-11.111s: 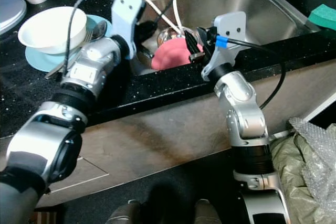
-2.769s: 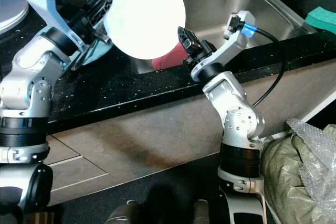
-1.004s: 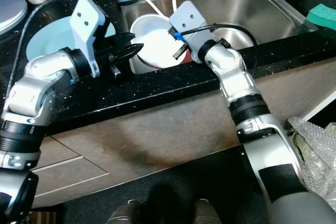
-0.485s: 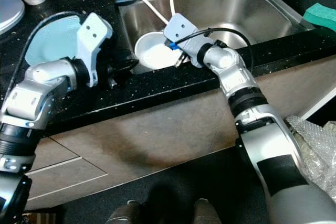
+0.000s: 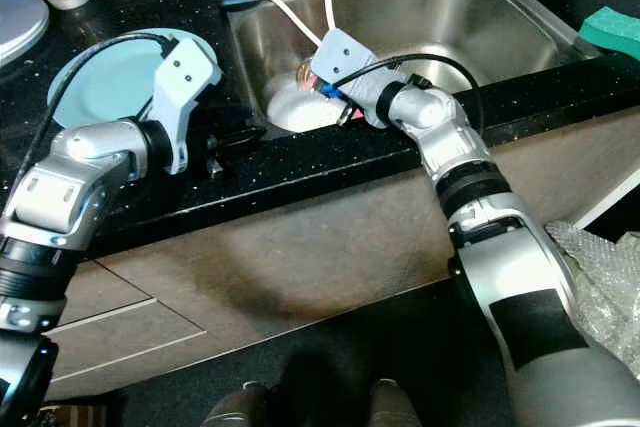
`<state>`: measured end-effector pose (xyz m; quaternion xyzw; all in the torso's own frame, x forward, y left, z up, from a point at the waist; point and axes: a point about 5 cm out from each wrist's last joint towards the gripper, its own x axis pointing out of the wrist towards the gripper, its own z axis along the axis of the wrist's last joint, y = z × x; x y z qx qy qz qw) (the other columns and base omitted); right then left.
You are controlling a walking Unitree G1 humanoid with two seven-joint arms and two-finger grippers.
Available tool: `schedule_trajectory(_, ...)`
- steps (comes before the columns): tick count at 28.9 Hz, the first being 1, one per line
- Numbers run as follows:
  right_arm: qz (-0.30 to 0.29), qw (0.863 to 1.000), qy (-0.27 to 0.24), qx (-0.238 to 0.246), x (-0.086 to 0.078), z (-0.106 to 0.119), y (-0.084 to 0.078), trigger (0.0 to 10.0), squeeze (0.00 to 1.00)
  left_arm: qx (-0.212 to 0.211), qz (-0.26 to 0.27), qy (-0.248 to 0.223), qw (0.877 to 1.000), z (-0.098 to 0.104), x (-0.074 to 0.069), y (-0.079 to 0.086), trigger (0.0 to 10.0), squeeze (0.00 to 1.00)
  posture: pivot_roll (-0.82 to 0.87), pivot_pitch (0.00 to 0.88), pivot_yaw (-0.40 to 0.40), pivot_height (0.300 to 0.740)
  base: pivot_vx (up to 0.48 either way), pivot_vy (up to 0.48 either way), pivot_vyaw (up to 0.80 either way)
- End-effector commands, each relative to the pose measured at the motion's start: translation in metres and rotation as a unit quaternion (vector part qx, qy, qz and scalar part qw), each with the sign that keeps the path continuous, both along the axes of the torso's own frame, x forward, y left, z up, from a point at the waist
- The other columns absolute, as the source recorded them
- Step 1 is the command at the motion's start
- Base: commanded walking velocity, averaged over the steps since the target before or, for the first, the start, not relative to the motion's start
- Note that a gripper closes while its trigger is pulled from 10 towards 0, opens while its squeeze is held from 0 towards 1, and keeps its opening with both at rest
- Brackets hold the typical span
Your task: Kitchen organization
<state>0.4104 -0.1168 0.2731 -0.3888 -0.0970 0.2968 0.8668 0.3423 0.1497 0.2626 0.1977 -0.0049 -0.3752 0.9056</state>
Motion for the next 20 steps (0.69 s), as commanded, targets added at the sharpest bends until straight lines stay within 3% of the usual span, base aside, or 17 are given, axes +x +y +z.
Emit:
schedule_trajectory(1,-0.001,1.000,0.009,-0.012,0.001,-0.006,0.001,10.0,0.00,0.005,0.014,-0.001,1.000,0.001,-0.001,0.005,10.0,0.00,0.05,0.202,0.048,0.740,0.000,0.000,0.00)
schedule_trajectory(5,-0.007,1.000,0.000,0.002,0.001,-0.004,0.000,10.0,0.00,-0.018,0.045,-0.012,0.999,0.009,0.001,0.007,10.0,0.00,0.05,0.202,0.049,0.740,0.000,0.000,0.00)
schedule_trajectory(7,-0.003,0.999,-0.009,0.046,0.000,0.004,0.003,10.0,0.00,-0.043,0.092,-0.016,0.995,0.018,0.006,0.015,10.0,0.00,0.05,0.203,0.048,0.740,0.000,0.000,0.00)
schedule_trajectory(14,0.011,0.993,-0.027,0.115,-0.003,0.015,0.007,10.0,0.00,-0.078,0.153,-0.027,0.985,0.032,0.008,0.032,10.0,0.00,0.05,0.205,0.046,0.740,0.000,0.000,0.00)
schedule_trajectory(18,0.036,0.984,-0.046,0.169,-0.012,0.020,0.012,10.0,0.00,-0.090,0.186,-0.046,0.977,0.047,-0.001,0.056,10.0,0.00,0.05,0.205,0.045,0.740,0.000,0.000,0.00)
schedule_trajectory(20,0.043,0.980,-0.043,0.192,-0.015,0.019,0.013,10.0,0.00,-0.090,0.191,-0.032,0.977,0.049,-0.007,0.065,10.0,0.00,0.05,0.205,0.045,0.740,0.000,0.000,0.00)
